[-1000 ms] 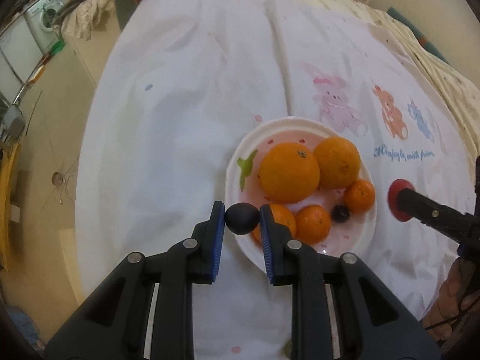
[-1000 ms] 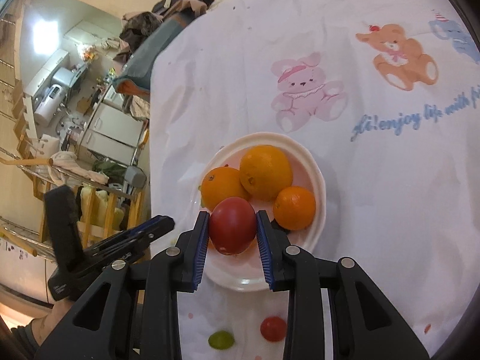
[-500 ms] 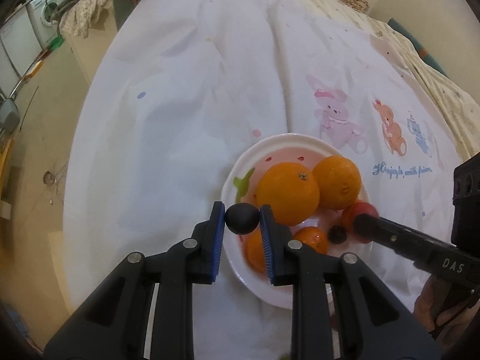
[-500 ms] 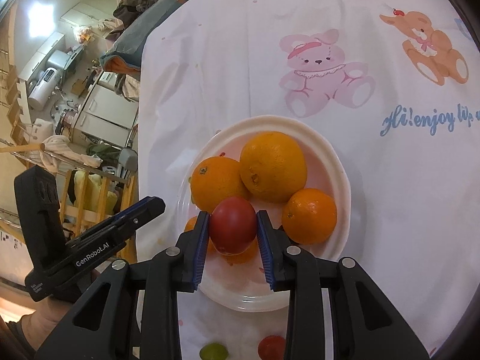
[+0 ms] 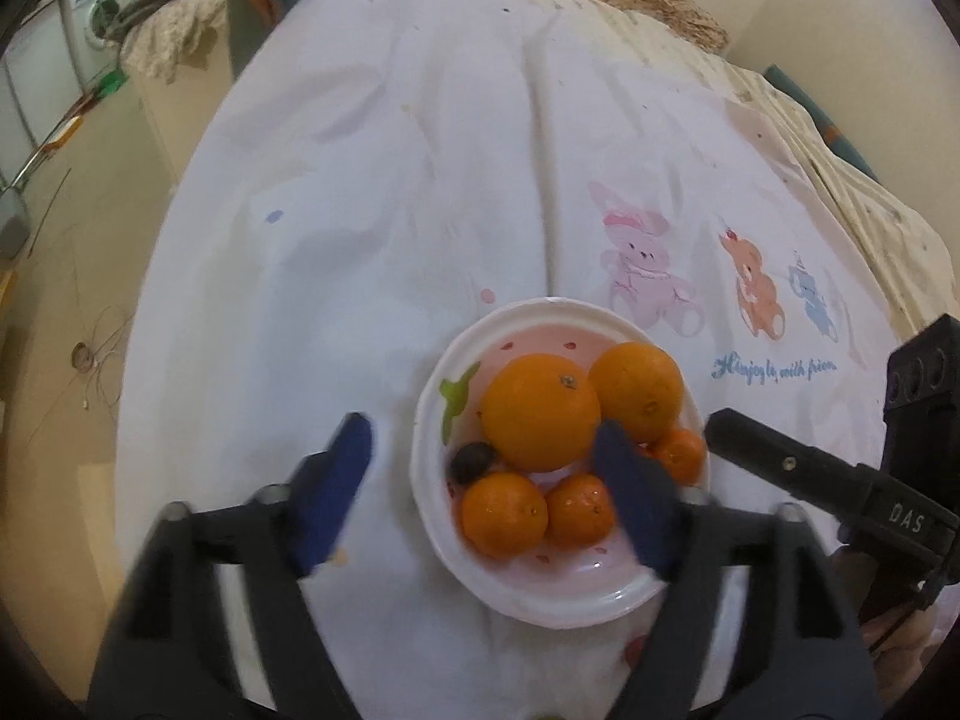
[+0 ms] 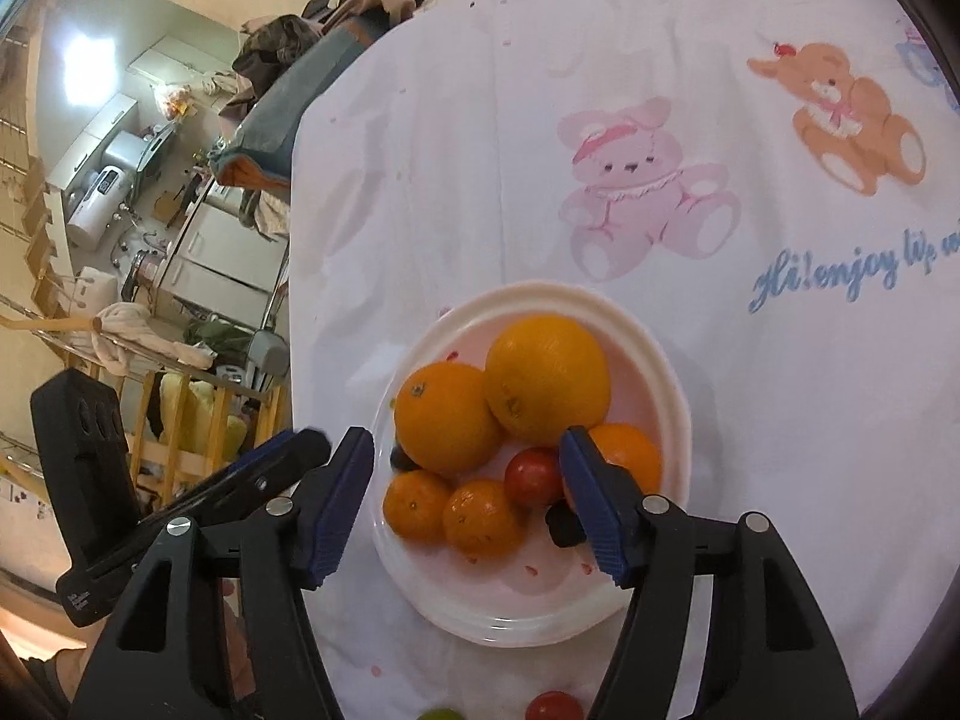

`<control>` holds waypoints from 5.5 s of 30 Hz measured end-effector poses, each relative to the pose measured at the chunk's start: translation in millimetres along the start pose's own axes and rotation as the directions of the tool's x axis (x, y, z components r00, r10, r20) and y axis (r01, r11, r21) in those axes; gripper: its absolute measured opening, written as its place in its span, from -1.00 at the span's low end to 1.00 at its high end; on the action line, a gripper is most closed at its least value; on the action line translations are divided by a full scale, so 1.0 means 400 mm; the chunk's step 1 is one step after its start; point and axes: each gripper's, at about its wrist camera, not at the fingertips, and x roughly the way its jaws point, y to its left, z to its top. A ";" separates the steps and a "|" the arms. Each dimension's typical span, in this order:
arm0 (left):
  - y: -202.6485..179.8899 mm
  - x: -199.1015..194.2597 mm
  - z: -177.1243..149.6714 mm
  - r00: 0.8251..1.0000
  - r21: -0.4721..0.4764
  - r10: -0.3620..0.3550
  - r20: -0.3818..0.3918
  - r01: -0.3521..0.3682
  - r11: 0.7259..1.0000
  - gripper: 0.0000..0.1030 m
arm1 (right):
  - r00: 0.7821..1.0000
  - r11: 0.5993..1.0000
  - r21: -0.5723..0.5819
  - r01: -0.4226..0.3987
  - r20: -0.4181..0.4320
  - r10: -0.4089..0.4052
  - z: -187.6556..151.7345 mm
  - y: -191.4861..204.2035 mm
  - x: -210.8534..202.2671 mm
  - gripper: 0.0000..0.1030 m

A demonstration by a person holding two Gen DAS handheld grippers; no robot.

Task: Organize fruits
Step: 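Open both grippers to release the tomato and plum on the plate, then grasp another red cherry tomato with the right gripper while the left gripper grasps the green lime, then carry the tomato and the green lime over the plate with both grippers, then open the right gripper then the left gripper to release the fruits on the plate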

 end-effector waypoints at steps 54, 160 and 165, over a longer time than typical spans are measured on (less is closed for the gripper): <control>0.041 -0.175 -0.240 0.997 0.001 0.065 -0.050 -0.065 0.998 0.49 | 0.890 0.914 -0.227 0.335 -0.242 -0.387 -0.293 0.020 0.039 -0.38; -0.045 -0.062 -0.212 0.990 0.106 0.073 -0.121 -0.060 0.993 -0.52 | 0.992 0.981 0.147 0.127 -0.020 -0.126 -0.111 -0.021 -0.149 0.61; -0.086 -0.022 -0.192 0.988 0.113 0.081 -0.134 -0.066 0.991 -0.52 | 0.990 0.977 0.178 0.119 0.059 -0.131 -0.140 -0.044 -0.248 0.67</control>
